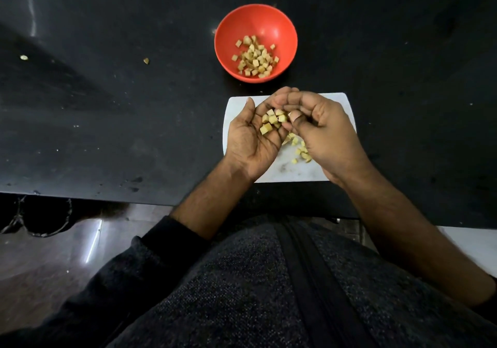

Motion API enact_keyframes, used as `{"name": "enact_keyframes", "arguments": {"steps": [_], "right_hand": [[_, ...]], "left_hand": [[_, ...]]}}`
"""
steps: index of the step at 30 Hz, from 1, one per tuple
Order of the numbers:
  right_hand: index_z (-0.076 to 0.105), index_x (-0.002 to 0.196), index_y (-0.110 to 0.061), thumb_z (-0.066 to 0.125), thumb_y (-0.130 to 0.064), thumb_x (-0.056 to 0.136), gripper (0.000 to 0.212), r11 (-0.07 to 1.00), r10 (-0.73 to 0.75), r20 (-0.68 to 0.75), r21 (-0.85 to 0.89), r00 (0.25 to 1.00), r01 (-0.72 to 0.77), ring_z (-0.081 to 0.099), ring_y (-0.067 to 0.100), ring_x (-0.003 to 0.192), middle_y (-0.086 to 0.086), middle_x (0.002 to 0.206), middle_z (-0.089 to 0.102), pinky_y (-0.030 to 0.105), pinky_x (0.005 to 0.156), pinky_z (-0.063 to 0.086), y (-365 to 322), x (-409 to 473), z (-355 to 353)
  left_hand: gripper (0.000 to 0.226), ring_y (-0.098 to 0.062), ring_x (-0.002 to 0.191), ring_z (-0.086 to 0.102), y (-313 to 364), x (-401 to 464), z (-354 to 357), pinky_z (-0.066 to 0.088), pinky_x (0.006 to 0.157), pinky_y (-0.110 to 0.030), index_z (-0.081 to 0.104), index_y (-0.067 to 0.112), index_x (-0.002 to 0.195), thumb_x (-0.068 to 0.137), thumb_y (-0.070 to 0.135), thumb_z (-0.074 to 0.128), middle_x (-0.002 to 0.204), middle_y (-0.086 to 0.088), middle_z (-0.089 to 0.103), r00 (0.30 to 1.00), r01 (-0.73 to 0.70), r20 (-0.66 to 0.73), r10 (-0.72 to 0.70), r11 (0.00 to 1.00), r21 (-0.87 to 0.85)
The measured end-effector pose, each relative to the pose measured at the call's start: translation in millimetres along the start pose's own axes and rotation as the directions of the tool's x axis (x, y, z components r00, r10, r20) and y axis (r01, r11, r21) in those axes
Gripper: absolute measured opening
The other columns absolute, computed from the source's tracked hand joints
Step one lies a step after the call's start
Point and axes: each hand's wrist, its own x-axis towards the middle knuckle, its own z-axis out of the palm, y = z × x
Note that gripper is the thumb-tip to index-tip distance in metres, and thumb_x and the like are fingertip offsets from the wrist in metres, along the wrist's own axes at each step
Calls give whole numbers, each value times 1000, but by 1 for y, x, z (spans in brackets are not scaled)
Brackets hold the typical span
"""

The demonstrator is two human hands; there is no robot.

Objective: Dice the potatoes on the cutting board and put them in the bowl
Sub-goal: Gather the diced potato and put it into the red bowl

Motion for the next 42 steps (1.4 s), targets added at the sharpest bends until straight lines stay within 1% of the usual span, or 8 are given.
{"name": "enact_keyframes", "arguments": {"steps": [7, 12, 15, 19, 22, 26, 33, 42], "right_hand": [[65, 119, -14, 43, 0, 102, 32, 997, -24, 16, 80, 1000, 23, 63, 9, 116, -2, 117, 71, 35, 99, 52, -2, 1, 2], [65, 115, -2, 44, 0, 101, 26, 987, -156, -131, 9, 979, 158, 67, 16, 108, 6, 111, 72, 36, 94, 55, 5, 6, -5], [68, 112, -6, 48, -4, 100, 23, 981, -166, -227, -139, 960, 137, 67, 12, 106, -1, 108, 72, 39, 92, 56, 28, 6, -8], [68, 113, -11, 49, -7, 99, 24, 936, -181, -234, -338, 955, 95, 65, 2, 105, -8, 109, 71, 30, 93, 54, 62, -3, -12], [68, 112, -7, 49, -2, 96, 26, 876, -241, -221, -469, 945, 114, 64, 4, 103, -3, 109, 70, 27, 92, 52, 82, -8, -20], [62, 121, -2, 47, 10, 86, 39, 788, -302, -119, -589, 946, 178, 58, 17, 118, 8, 123, 62, 35, 104, 46, 106, -13, -31], [40, 146, -2, 42, -12, 104, 43, 829, -248, -50, -527, 967, 186, 36, 19, 142, 10, 150, 43, 40, 117, 30, 126, -9, -11], [44, 143, -3, 37, -17, 107, 40, 862, -310, -23, -428, 950, 271, 42, 17, 138, 11, 146, 48, 41, 115, 34, 120, 16, 11]], "left_hand": [[57, -32, 117, 60, 2, 1, 1, 50, 101, -36, 63, -6, 117, 108, 38, 29, 119, -24, 65, 994, 7, -105, -14, 998, -67], [57, -33, 130, 55, 2, 3, 0, 44, 111, -36, 53, -11, 131, 109, 36, 30, 135, -26, 58, 992, -36, -124, 28, 998, -60], [38, -28, 125, 60, -3, 5, -6, 46, 110, -36, 55, -11, 128, 106, 18, 47, 126, -21, 64, 980, -122, -129, 155, 965, 233], [23, -16, 110, 67, -20, 11, -22, 54, 100, -37, 70, 7, 114, 96, 2, 58, 114, -5, 72, 898, -239, 98, 429, 287, 928], [34, -20, 114, 62, -33, 21, -40, 48, 99, -24, 67, 1, 121, 91, -7, 53, 122, -12, 65, 830, -357, 436, 346, -272, 894], [45, -34, 139, 44, -46, 27, -55, 35, 114, -37, 55, -4, 135, 91, -9, 52, 139, -22, 54, 833, -362, 531, 158, -570, 738], [52, -33, 147, 32, -41, 21, -53, 20, 123, -47, 50, -3, 141, 95, 19, 37, 148, -20, 48, 863, -291, 475, 174, -598, 747], [60, -24, 154, 16, -18, 8, -65, 3, 126, -50, 24, 0, 155, 99, 8, 42, 164, -15, 22, 879, -336, 429, 207, -369, 866]]}}
